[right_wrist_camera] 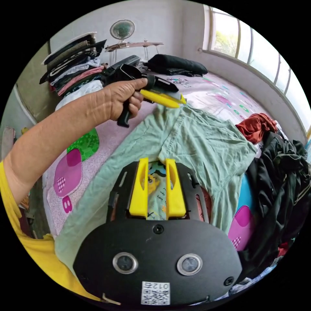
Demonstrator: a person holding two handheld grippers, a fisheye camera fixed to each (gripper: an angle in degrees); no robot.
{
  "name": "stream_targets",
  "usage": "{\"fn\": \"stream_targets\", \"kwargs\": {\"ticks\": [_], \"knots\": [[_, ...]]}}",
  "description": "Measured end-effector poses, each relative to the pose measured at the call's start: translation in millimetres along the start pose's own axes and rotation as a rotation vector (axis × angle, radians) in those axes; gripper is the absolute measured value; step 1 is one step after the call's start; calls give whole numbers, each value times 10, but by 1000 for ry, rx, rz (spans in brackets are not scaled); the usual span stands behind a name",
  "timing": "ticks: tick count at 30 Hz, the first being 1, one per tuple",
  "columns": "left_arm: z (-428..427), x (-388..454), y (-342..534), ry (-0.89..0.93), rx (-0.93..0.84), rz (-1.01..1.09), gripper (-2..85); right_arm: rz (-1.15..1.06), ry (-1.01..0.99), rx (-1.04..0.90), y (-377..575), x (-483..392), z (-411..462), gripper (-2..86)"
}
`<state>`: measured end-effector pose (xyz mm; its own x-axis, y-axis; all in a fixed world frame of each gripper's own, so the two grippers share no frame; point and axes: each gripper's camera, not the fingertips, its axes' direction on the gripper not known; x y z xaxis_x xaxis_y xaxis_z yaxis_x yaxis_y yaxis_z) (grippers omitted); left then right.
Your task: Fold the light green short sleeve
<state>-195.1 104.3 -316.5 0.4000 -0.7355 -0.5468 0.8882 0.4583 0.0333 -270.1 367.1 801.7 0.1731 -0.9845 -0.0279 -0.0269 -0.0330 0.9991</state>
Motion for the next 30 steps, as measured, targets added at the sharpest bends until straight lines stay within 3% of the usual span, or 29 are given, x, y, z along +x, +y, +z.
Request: {"fn": "stream_targets", "kwargs": {"ticks": [3, 5, 6, 7, 10, 14, 20, 22, 25, 30], "knots": [[-426, 273, 191, -146, 230, 59, 10, -61, -73, 120, 302, 29, -426, 72], [-350, 562, 198, -237, 158, 185, 7, 14, 18, 302, 624, 295, -790, 33], [-172, 742, 167, -244, 39, 279, 5, 41, 32, 329, 660, 390, -830, 29], [67, 891, 140, -216, -105, 358, 5, 88, 20, 319, 635, 591, -816, 23], [584, 1115, 144, -233, -318, 438, 3, 174, -112, 169, 332, 1014, -497, 15], [896, 1141, 141, -431, -376, 418, 1, 218, -90, 41, 97, 1145, -99, 11], [705, 949, 141, -364, -248, 233, 2, 135, -65, -18, 100, 1111, -68, 9], [505, 1020, 212, -366, -79, 146, 3, 81, -74, -36, 90, 1158, -144, 9], [579, 1508, 250, -334, -7, 303, 3, 131, -59, 30, 213, 1512, -555, 9], [1657, 2205, 169, -253, -412, 575, 3, 360, -34, 125, 498, 2449, -1208, 8]]}}
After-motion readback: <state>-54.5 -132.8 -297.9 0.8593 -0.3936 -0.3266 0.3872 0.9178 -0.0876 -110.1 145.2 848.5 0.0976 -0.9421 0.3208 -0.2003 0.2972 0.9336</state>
